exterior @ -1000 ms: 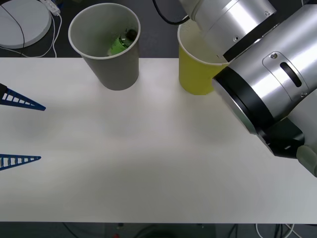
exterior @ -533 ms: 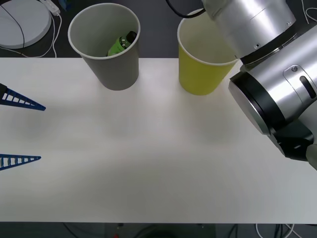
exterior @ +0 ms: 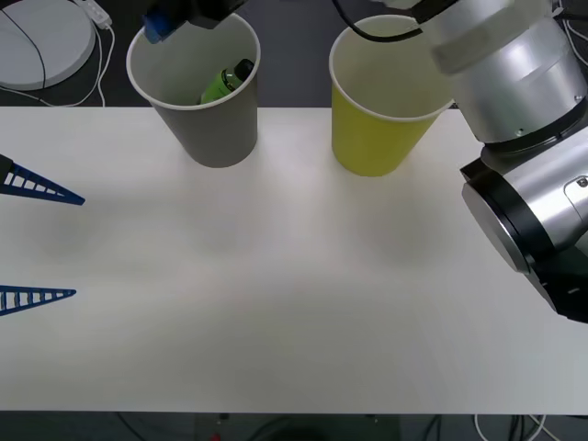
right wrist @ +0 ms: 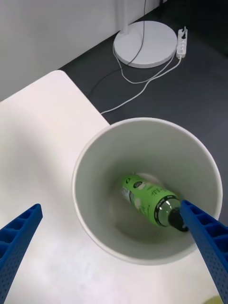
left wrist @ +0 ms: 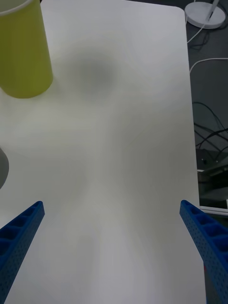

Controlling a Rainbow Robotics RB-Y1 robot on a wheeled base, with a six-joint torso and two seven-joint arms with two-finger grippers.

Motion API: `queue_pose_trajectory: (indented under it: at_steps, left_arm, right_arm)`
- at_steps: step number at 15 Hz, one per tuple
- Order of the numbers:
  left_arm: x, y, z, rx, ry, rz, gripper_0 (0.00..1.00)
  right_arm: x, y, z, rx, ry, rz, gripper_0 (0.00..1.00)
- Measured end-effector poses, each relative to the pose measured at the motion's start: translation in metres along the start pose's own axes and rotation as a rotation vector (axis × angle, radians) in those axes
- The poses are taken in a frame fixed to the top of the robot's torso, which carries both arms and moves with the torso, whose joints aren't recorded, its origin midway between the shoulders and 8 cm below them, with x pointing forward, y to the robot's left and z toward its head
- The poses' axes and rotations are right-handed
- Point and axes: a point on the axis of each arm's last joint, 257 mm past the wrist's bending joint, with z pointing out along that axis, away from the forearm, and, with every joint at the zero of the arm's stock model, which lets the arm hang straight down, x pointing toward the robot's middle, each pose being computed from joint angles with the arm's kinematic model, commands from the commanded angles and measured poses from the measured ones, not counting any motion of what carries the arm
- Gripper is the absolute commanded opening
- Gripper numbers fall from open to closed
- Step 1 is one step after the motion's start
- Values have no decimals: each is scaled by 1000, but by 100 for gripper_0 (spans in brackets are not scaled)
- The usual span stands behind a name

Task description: Put the can into the green bin and the plastic bottle into the gray bin

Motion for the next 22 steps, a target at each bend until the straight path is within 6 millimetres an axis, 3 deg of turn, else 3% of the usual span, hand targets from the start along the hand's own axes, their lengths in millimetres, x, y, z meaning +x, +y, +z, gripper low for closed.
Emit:
queue_pose_trajectory:
  at_steps: [9, 22]
  left_arm:
    - [0, 0, 0, 0, 0, 0, 100]
    - [0, 0, 0, 0, 0, 0, 100]
  right_arm:
    - [66, -1, -47, -8, 0, -80, 100]
    - [193, 29, -111, -109, -120, -221, 100]
